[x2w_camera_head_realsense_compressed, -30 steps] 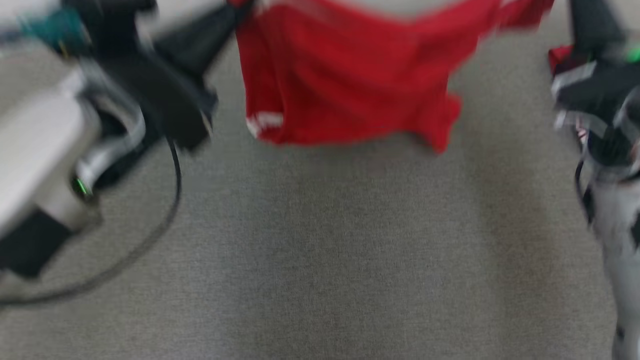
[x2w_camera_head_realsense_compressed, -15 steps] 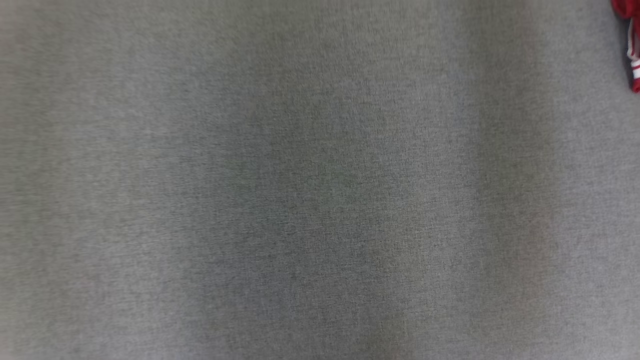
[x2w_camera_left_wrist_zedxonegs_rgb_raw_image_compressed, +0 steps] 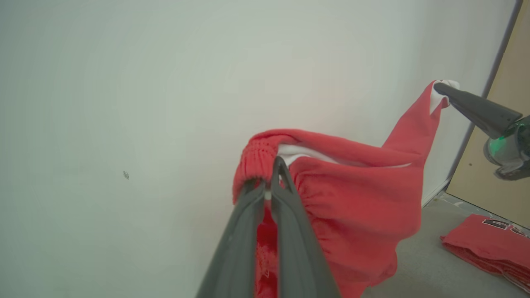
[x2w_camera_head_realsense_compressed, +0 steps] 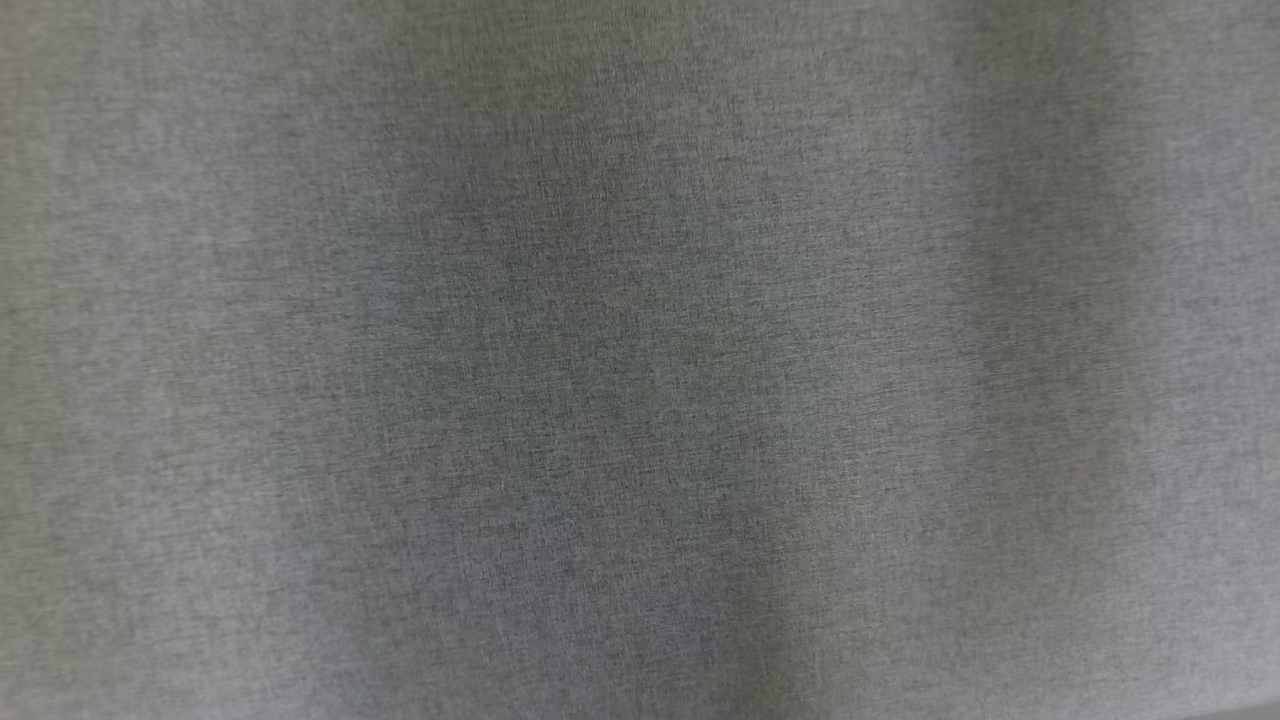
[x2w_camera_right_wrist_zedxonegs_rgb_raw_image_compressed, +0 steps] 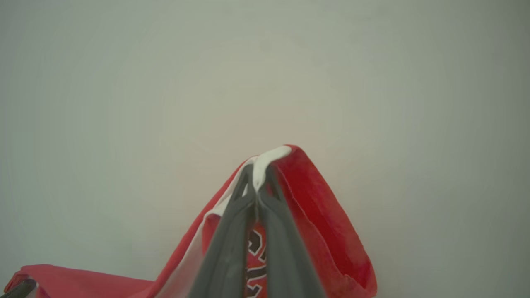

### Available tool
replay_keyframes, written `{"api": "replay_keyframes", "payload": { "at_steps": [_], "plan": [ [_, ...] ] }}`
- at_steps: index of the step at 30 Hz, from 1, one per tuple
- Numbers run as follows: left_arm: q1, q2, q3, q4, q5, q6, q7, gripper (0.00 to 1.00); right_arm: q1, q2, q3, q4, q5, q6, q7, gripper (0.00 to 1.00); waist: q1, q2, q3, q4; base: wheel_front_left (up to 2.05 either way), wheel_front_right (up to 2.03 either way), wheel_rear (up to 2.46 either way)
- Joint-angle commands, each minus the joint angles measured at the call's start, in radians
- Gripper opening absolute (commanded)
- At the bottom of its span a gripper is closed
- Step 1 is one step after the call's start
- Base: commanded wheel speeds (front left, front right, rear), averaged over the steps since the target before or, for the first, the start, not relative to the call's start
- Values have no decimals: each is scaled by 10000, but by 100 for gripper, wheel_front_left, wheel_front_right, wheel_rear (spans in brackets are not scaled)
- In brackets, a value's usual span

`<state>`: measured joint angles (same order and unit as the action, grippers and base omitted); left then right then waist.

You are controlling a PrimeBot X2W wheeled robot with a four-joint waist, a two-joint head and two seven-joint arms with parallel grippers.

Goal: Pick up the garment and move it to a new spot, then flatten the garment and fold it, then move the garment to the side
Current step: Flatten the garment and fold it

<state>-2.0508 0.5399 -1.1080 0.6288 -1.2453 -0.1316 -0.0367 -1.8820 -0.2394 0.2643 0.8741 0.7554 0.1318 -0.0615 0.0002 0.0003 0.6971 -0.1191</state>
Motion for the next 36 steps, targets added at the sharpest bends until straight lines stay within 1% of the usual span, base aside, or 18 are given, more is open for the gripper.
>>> {"api": "replay_keyframes", "payload": {
  "at_steps": [1, 4, 6, 11, 13, 15, 19, 22, 25, 26, 27, 31, 32, 33, 36],
  "plan": [
    [-144, 18, -179, -5, -155, 22, -69, 0, -106, -8, 156, 65, 123, -28, -59, 0, -2, -3, 217, -23, 0, 0, 0],
    [-5, 80, -538, -82, -333, 23, -252, 0, 68, -122, 512, 41, 331, -28, -165, 0, -2, -3, 321, 23, 0, 0, 0],
    [238, 63, -652, -230, -584, 22, -521, 0, 346, -210, 915, -203, 459, -28, -150, 0, -2, -3, 338, 72, 0, 0, 0],
    [1089, 271, -1114, -932, -866, 22, -1357, 0, 1458, -873, 1534, -1017, 1240, -29, -232, 0, -2, -3, 161, 192, 0, 0, 0],
    [1659, 284, -1120, -1153, -1132, 22, -1783, 0, 2116, -1151, 1741, -1413, 1601, -29, -332, 0, -2, -3, -36, 265, 0, 0, 0],
    [2238, 367, -1173, -1392, -1127, 23, -2054, 0, 2928, -1422, 1953, -1842, 1911, -29, -417, 0, -2, -3, -299, 279, 0, 0, 0],
    [3630, 497, -1339, -2141, -1026, 20, -2250, 0, 4719, -2087, 2376, -2782, 2443, -29, -428, 0, -2, -3, -875, 276, 0, 0, 0],
    [4660, 738, -1324, -2717, -771, 20, -2290, 0, 6138, -2528, 2547, -3495, 2837, -29, -538, 0, -2, -3, -1331, 224, 0, 0, 0],
    [6038, 884, -777, -3346, -489, 20, -2279, 0, 7619, -2915, 2644, -4203, 3109, -29, -644, 0, -2, -3, -1745, 135, 0, 0, 0],
    [6038, 884, -777, -3346, -489, 20, -2279, 0, 7619, -2915, 2644, -4203, 3109, -29, -644, 0, -2, -3, -1745, 135, 0, 0, 0],
    [6566, 904, -492, -3529, -444, 20, -2279, 0, 8143, -3034, 2683, -4411, 3188, -29, -689, 0, -2, -3, -1899, 101, 0, 0, 0],
    [8538, 932, 92, -4084, 353, 29, -2281, 0, 10207, -3496, 2590, -5162, 3499, -29, -931, 0, -2, -3, -2463, 99, 0, 0, 0],
    [8998, 893, 253, -4174, 557, 51, -2283, 0, 10684, -3551, 2555, -5315, 3546, -29, -1002, 0, -2, -3, -2609, 85, 0, 0, 0],
    [9992, 835, 499, -4352, 846, 52, -2282, 0, 11581, -3600, 2479, -5575, 3690, -29, -1075, 0, -2, -3, -2868, 16, 0, 0, 0],
    [11227, 830, 989, -4664, 1322, 159, -2284, 0, 12694, -3560, 2318, -5932, 3850, -27, -1147, 0, -2, -3, -3223, -67, 0, 0, 0]
  ]
}}
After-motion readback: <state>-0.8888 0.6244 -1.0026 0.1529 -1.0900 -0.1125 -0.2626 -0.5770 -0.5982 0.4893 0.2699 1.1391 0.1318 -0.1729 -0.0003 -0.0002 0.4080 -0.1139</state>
